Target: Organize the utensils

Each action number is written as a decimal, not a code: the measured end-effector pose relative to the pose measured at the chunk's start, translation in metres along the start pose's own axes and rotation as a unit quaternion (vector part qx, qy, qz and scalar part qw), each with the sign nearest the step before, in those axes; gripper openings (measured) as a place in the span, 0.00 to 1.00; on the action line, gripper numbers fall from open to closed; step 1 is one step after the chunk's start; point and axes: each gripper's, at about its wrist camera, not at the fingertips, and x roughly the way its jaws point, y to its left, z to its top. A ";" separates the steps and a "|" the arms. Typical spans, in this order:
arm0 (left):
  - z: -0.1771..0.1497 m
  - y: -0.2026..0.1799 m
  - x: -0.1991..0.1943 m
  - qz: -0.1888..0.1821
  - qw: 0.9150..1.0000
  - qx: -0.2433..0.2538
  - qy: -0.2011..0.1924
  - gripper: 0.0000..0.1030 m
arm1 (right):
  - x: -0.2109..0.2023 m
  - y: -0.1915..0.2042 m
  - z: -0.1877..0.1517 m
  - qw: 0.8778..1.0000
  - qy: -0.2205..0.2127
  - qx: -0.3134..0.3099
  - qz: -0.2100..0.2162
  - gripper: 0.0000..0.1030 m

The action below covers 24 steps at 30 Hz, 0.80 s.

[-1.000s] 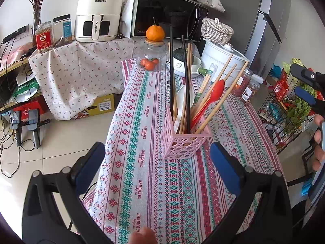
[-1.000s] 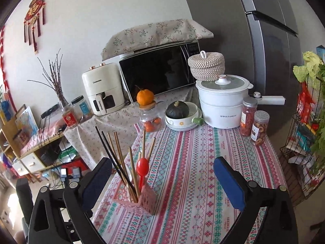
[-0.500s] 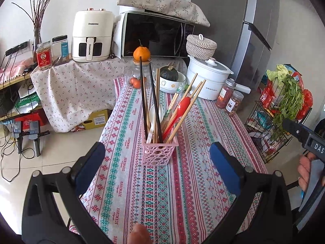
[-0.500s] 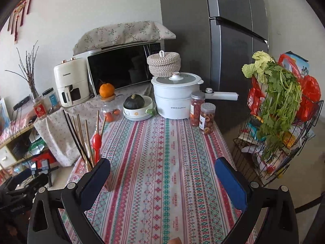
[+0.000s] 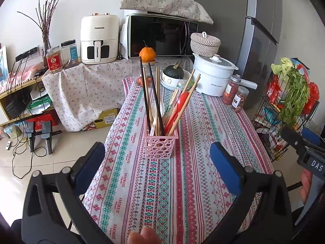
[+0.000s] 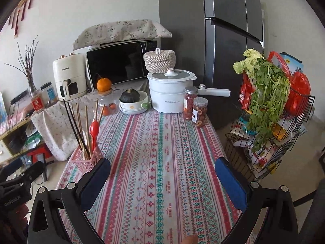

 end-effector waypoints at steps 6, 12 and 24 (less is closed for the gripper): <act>-0.002 -0.001 -0.002 0.005 1.000 -0.002 0.002 0.99 | 0.010 0.008 -0.004 1.000 0.014 -0.009 -0.001 1.00; -0.003 -0.001 -0.002 0.010 1.000 -0.001 0.003 0.99 | 0.015 0.014 -0.006 1.000 0.021 -0.016 0.001 1.00; -0.004 -0.004 -0.003 0.013 1.000 0.005 -0.001 0.99 | 0.018 0.015 -0.009 0.999 0.029 -0.023 -0.001 1.00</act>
